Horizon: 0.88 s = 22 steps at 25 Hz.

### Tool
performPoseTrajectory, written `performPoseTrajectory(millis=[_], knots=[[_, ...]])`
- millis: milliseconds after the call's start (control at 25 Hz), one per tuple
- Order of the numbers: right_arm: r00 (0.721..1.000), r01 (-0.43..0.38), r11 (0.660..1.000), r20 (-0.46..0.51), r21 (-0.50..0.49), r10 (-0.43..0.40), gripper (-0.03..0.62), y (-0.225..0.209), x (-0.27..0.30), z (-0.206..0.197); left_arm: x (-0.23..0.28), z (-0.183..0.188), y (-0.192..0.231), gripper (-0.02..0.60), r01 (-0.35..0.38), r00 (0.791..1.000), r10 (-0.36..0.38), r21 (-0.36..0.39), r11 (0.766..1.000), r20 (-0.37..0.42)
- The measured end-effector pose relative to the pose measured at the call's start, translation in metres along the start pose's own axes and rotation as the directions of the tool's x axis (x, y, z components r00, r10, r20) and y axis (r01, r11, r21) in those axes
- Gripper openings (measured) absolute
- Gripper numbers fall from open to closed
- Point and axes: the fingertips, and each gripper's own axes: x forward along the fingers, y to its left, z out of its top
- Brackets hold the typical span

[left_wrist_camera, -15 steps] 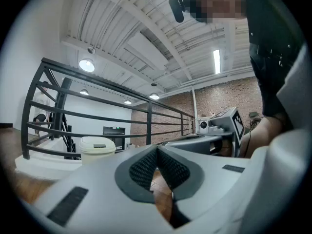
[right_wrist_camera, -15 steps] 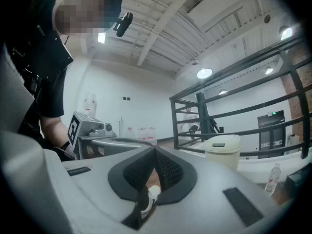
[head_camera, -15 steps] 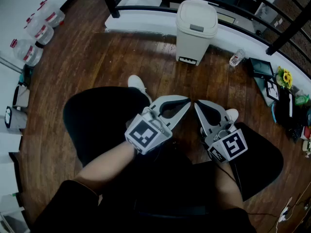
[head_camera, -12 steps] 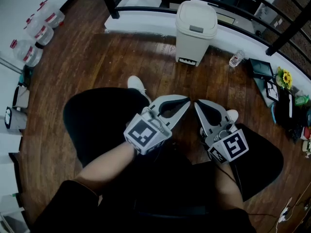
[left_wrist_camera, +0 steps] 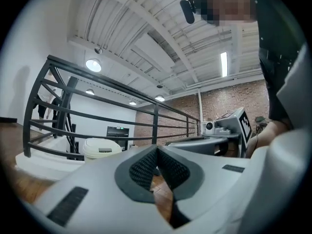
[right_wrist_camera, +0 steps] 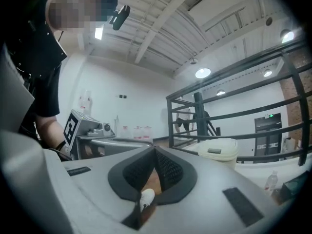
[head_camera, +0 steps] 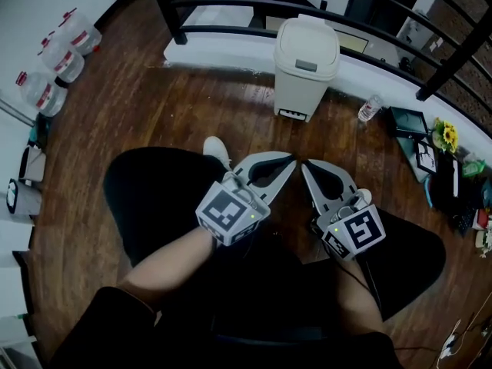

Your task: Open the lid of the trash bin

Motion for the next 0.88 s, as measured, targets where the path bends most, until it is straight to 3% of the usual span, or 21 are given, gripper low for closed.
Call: performPoseTrajectory(millis=[280,560,680,880], knots=[[1.000,0.030,1.000,0.000,0.006,-0.030,0.018,-0.050,0.031,0.013,0.040,0.012,0.032,0.040,0.008,1.000,-0.008,0.015,1.000,-0.004],[0.998,0.063,0.995,0.000,0.072,-0.063,0.018,-0.102,0.072,0.022,0.076,0.019,0.073,0.040,-0.032,0.999,0.032,0.009,0.999,-0.013],[0.997,0.073,0.992,0.005,0.099,-0.074,0.018,-0.116,0.088,0.025,0.079,0.019,0.089,0.040,-0.044,0.999,0.045,0.042,0.998,-0.026],[0.995,0.102,0.988,-0.002,0.117,-0.103,0.018,-0.131,0.104,0.022,0.080,0.016,0.120,0.040,-0.073,0.997,0.072,-0.036,0.997,-0.037]])
